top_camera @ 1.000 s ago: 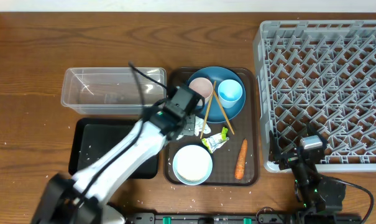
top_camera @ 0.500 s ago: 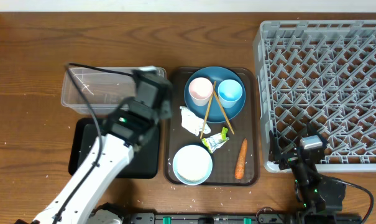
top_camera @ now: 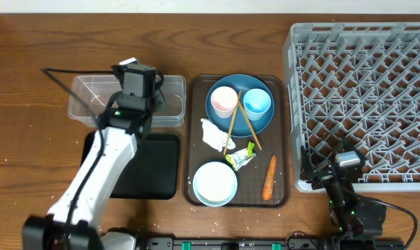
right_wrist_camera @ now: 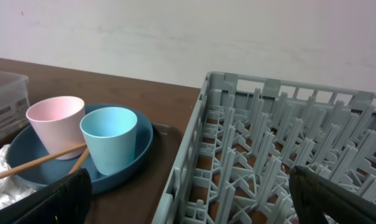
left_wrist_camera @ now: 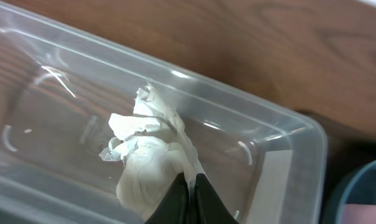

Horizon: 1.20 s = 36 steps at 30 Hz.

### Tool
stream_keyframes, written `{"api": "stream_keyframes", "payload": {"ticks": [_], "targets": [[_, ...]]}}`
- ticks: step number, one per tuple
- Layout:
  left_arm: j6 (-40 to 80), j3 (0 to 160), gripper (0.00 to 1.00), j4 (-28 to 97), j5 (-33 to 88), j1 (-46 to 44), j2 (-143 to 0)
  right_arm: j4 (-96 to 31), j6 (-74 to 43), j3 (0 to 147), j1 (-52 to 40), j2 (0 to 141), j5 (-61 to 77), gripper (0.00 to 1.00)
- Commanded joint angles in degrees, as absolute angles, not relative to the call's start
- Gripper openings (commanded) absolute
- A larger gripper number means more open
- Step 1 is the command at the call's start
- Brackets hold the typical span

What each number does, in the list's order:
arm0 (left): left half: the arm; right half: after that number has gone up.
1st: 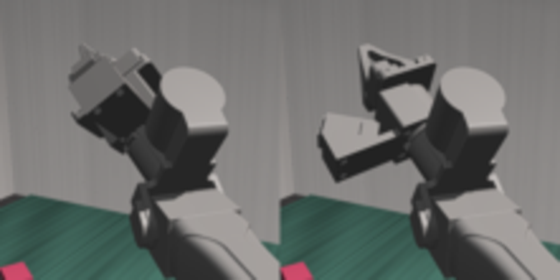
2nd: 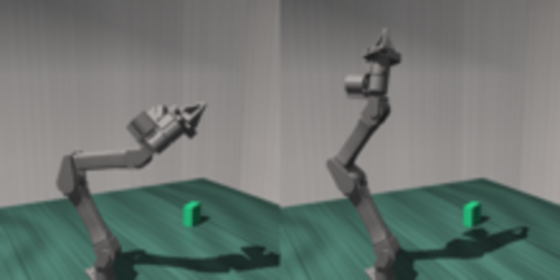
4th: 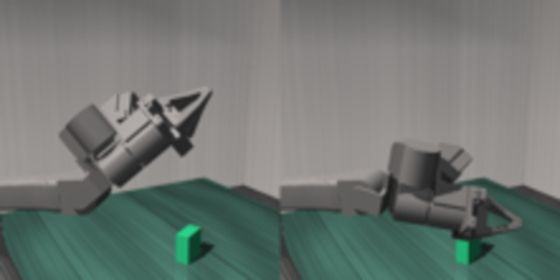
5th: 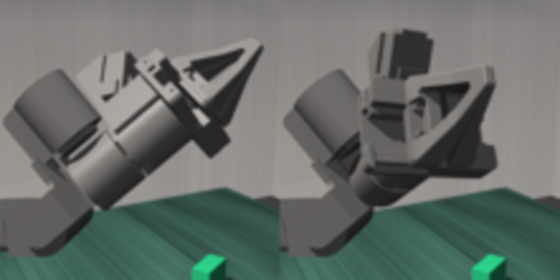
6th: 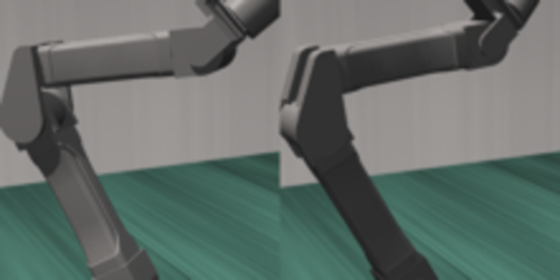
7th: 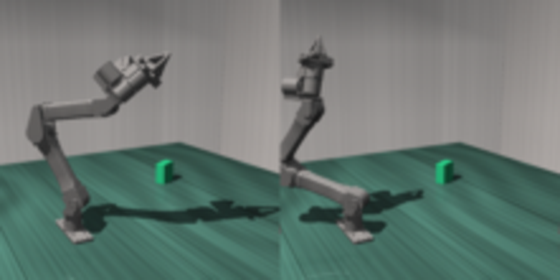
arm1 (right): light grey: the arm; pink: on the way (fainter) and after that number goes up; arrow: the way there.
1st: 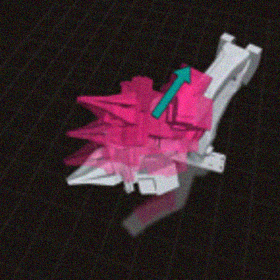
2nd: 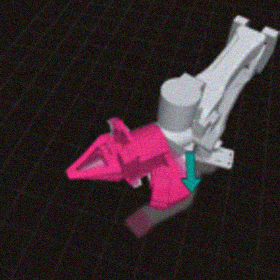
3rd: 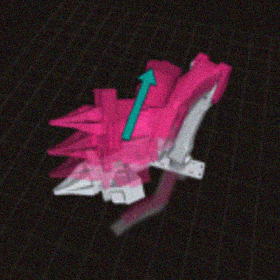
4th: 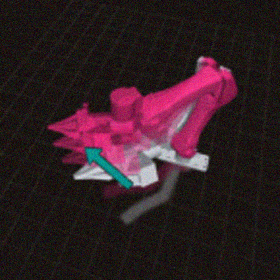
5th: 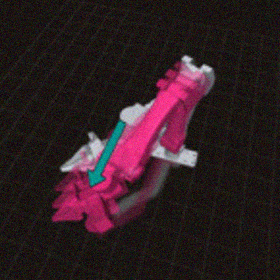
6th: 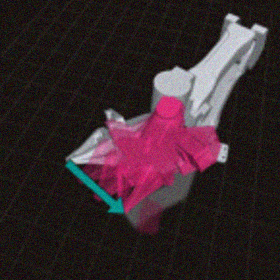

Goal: Sort waste into correct bins and load items into the dishwasher rack
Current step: 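Carry the tissue into the clear plastic bin and release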

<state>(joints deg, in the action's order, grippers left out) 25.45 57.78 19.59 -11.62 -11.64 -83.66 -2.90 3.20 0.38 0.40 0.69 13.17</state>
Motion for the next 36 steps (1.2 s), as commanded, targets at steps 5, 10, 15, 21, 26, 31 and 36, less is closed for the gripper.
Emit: {"api": "stream_keyframes", "payload": {"ticks": [5, 10, 15, 21, 26, 31, 36], "targets": [[25.12, 58.19, 0.06, 19.75, -10.48, -11.42, -90.83, -3.20, 3.49, 0.32, 0.78, 0.38, 12.86, 0.99], [25.10, 58.19, 0.06, 22.87, -10.50, -11.42, -90.87, -3.20, 3.49, 0.32, 0.78, 0.38, 12.88, 0.99], [25.10, 58.19, 0.06, 24.49, -10.50, -11.42, -90.87, -3.20, 3.49, 0.32, 0.78, 0.38, 12.86, 0.99], [23.94, 58.41, 0.06, 24.36, -10.52, -11.35, -90.24, -3.20, 3.49, 0.32, 0.78, 0.38, 12.86, 0.99], [23.81, 58.41, 0.06, 24.38, -10.55, -11.35, -87.13, -3.18, 3.49, 0.32, 0.78, 0.38, 12.88, 0.99], [23.81, 58.41, 0.08, 24.10, -11.31, -11.18, -84.20, -3.20, 3.51, 0.32, 0.78, 0.38, 12.88, 0.99], [23.83, 58.41, 0.09, 21.61, -13.61, -10.22, -84.64, -3.20, 3.49, 0.32, 0.78, 0.38, 12.86, 0.99]]}}
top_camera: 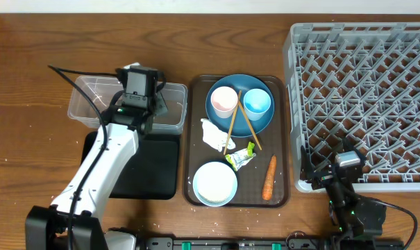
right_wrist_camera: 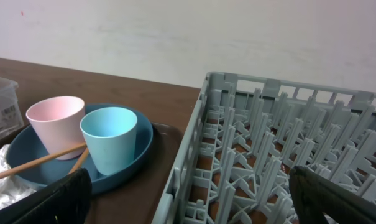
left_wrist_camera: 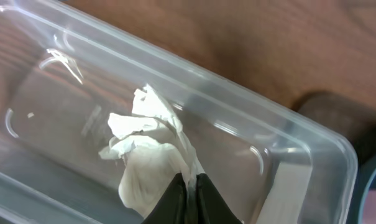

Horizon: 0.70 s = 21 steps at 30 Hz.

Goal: Sort waste into correct bins and load items into the dishwasher rack
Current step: 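Carry the tissue into the clear plastic bin and release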

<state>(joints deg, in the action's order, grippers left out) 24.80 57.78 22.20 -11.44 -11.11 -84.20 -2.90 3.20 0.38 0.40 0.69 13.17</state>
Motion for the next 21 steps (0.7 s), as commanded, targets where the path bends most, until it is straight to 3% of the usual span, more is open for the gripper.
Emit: {"api": "stream_keyframes", "payload": {"ticks": [1, 6, 8, 12, 15, 21], "targets": [[23.83, 58.39, 0.09, 20.97, -13.58, -9.82, -85.06, -3.20, 3.51, 0.32, 0.78, 0.38, 12.88, 0.99], [23.83, 58.39, 0.11, 20.47, -13.58, -7.97, -87.24, -3.20, 3.51, 0.32, 0.78, 0.38, 12.88, 0.99], [23.83, 58.39, 0.25, 20.45, -13.56, -7.35, -87.94, -3.20, 3.51, 0.32, 0.78, 0.38, 12.86, 0.99], [23.81, 58.41, 0.29, 20.05, -13.56, -6.74, -88.20, -3.20, 3.51, 0.32, 0.78, 0.38, 12.88, 0.99], [23.81, 58.41, 0.41, 19.05, -13.54, -6.76, -88.01, -3.20, 3.51, 0.32, 0.78, 0.38, 12.86, 0.99], [22.50, 59.09, 0.42, 21.47, -3.29, -6.83, -82.32, -3.20, 3.51, 0.32, 0.78, 0.38, 12.88, 0.99]]}}
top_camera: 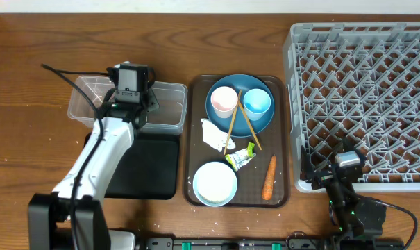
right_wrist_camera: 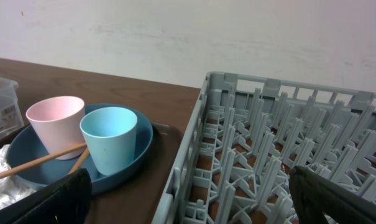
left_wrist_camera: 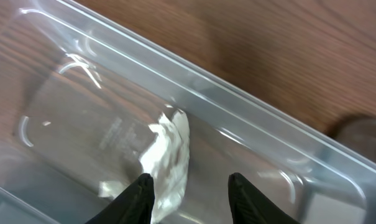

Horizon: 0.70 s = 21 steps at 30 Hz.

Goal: Sort waste into correct bins and load items into the dishwasher rack
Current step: 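Carry the tissue into the clear plastic bin and release, then move the left gripper back to the second white tissue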

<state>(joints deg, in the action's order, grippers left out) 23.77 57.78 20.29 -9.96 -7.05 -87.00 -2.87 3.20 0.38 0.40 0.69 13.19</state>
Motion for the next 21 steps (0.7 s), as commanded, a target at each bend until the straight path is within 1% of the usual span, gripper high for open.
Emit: {"api": "stream_keyframes", "payload": {"ticks": [1, 3, 5, 10, 16, 21], "targets": [[22.52, 59.18, 0.42, 22.22, -1.17, -6.83, -81.08, -3.20, 3.51, 0.32, 0.78, 0.38, 12.88, 0.99], [22.55, 59.22, 0.42, 24.23, 4.27, -7.14, -77.76, -3.20, 3.51, 0.32, 0.78, 0.38, 12.88, 0.99], [22.61, 59.22, 0.42, 26.79, 7.20, -8.16, -74.65, -3.20, 3.49, 0.32, 0.78, 0.38, 12.88, 0.99], [23.00, 59.22, 0.42, 33.06, 7.29, -14.06, -71.07, -3.20, 3.51, 0.32, 0.78, 0.38, 12.88, 0.99], [23.00, 59.20, 0.42, 39.33, 7.29, -21.02, -73.76, -3.20, 3.49, 0.32, 0.78, 0.38, 12.88, 0.99], [23.00, 59.20, 0.42, 39.24, 6.85, -26.24, -78.30, -3.20, 3.49, 0.32, 0.78, 0.38, 12.86, 0.99]]}}
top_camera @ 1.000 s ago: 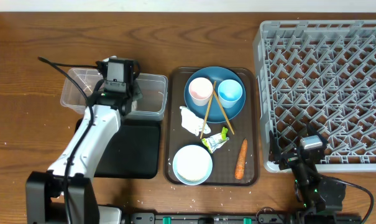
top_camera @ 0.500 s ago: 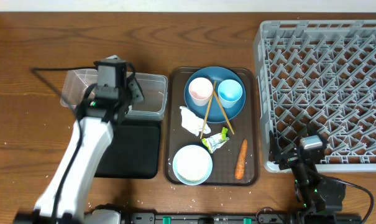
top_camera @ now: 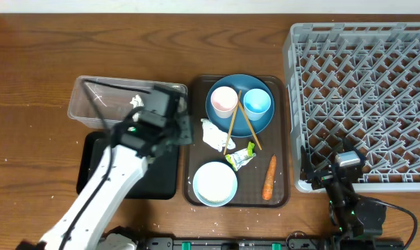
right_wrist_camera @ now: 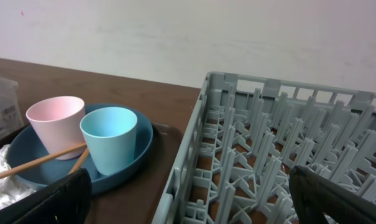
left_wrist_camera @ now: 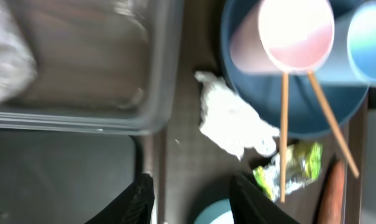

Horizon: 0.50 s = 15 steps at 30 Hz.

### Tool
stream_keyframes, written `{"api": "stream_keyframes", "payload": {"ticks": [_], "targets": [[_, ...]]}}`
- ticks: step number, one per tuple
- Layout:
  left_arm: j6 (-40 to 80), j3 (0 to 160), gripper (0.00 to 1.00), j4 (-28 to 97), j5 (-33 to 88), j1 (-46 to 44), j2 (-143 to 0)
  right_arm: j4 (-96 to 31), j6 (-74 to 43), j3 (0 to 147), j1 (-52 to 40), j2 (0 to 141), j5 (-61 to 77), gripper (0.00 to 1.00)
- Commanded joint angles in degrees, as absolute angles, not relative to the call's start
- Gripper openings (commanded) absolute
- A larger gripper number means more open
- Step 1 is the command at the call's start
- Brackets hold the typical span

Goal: Sort waste into correct bins and load items into the dishwasher rack
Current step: 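Move the left gripper back to the second white tissue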

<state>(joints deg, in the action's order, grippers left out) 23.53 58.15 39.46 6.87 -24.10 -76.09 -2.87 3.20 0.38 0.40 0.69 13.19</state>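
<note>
My left gripper (top_camera: 176, 129) is open and holds nothing, over the seam between the clear bin (top_camera: 98, 111) and the brown tray (top_camera: 193, 167). One crumpled tissue (top_camera: 135, 102) lies in that bin. In the left wrist view a second tissue (left_wrist_camera: 234, 121) lies just ahead of the open fingers, beside the green wrapper (left_wrist_camera: 288, 174) and the carrot (left_wrist_camera: 332, 193). The blue plate (top_camera: 239, 119) carries a pink cup (top_camera: 223, 99), a blue cup (top_camera: 257, 102) and chopsticks (top_camera: 232, 123). The white bowl (top_camera: 215, 184) sits at the tray's front. My right gripper (right_wrist_camera: 194, 208) rests open by the dish rack (top_camera: 362, 83).
A black bin (top_camera: 137, 173) sits in front of the clear bin, under my left arm. The grey rack fills the right side of the table, with my right arm at its front left corner.
My left gripper has moved right from over the clear bin to the tray's left edge, still open. The tissue it released stays in the bin. The right arm has not moved.
My left gripper was shut on a crumpled tissue over the clear bin at the first two moments. Then it was open, with the tissue down in the bin. Now it is over the tray by the second tissue. The right arm stayed still.
</note>
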Motion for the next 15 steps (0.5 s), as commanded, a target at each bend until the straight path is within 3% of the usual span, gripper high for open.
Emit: {"api": "stream_keyframes", "payload": {"ticks": [1, 15], "targets": [[23.03, 59.20, 0.42, 38.83, 6.87, -26.98, -79.20, -3.20, 3.51, 0.32, 0.78, 0.38, 12.88, 0.99], [23.24, 59.20, 0.42, 38.09, 6.90, -38.00, -90.32, -3.20, 3.51, 0.32, 0.78, 0.38, 12.88, 0.99]]}}
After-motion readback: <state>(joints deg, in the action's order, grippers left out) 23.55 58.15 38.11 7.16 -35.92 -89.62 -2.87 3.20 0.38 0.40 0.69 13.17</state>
